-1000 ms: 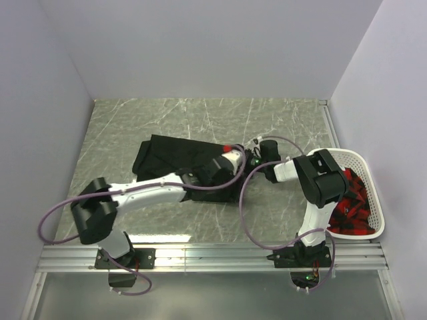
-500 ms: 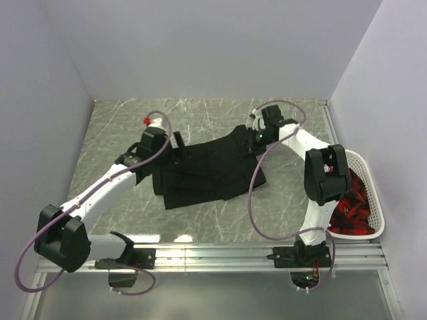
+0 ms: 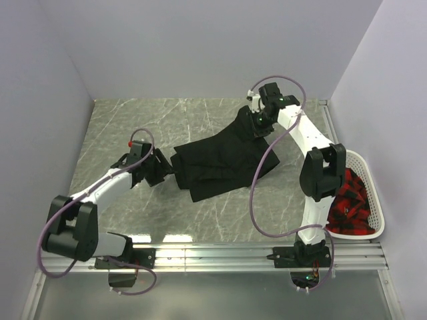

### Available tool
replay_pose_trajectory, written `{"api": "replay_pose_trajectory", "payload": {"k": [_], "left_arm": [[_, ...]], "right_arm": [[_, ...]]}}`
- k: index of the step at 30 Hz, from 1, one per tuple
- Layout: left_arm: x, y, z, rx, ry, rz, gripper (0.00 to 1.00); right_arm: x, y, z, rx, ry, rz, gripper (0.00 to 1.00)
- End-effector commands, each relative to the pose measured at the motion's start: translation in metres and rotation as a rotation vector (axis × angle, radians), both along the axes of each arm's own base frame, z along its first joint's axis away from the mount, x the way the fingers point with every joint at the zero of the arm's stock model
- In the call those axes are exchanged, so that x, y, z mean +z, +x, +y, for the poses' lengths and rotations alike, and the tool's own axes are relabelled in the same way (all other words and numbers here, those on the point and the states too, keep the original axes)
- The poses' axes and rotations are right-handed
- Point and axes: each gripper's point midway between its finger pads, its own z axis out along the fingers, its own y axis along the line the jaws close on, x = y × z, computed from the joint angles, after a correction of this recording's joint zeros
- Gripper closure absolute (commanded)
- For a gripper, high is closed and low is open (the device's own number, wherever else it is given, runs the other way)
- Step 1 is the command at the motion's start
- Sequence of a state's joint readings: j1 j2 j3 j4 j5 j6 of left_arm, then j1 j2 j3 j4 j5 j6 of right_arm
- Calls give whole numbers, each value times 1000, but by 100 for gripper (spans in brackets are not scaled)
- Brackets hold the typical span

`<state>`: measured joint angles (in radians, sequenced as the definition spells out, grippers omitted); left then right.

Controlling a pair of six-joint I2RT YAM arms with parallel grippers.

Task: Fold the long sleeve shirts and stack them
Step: Fold the shirt

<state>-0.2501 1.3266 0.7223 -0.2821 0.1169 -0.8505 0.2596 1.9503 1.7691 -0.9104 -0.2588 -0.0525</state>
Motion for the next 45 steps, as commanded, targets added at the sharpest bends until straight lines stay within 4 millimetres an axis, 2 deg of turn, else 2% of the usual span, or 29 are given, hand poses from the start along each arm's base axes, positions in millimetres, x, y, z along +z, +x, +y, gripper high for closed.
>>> {"api": "replay_pose_trajectory", "payload": {"k": [1,6,11,13,15,18,19,20,24,29,34,40,45], "left_arm": [[6,14,-22,-10,-125,-29,36],[-6,25,-36,-11,-194,-16,41],[-23,28,-45,-12,-204,28,44],[-33,26,-42,9,-184,47,54],[-36,29,-44,17,-189,36,58],[-47,24,-49,3,-192,63,67],[-50,22,-51,0,-190,70,73],[-51,21,-54,-4,-191,69,76],[-52,23,-63,-21,-196,60,83],[-52,20,-67,-19,-203,58,99],[-43,18,-71,-19,-218,37,100],[-35,16,-66,27,-220,11,100],[-38,11,-64,46,-230,17,99]], "right_arm": [[8,5,-7,52,-189,-59,100],[15,17,-14,30,-299,-107,100],[18,20,-11,32,-369,-144,100],[20,21,-9,22,-392,-161,100],[23,23,-5,11,-419,-192,100],[27,24,2,0,-454,-217,100],[27,24,4,-1,-472,-226,100],[29,25,1,-17,-515,-245,99],[28,21,18,7,-597,-290,99],[23,18,27,5,-689,-308,96],[26,14,39,-5,-764,-363,94],[14,1,74,48,-763,-377,93],[0,-12,103,85,-759,-374,92]]}}
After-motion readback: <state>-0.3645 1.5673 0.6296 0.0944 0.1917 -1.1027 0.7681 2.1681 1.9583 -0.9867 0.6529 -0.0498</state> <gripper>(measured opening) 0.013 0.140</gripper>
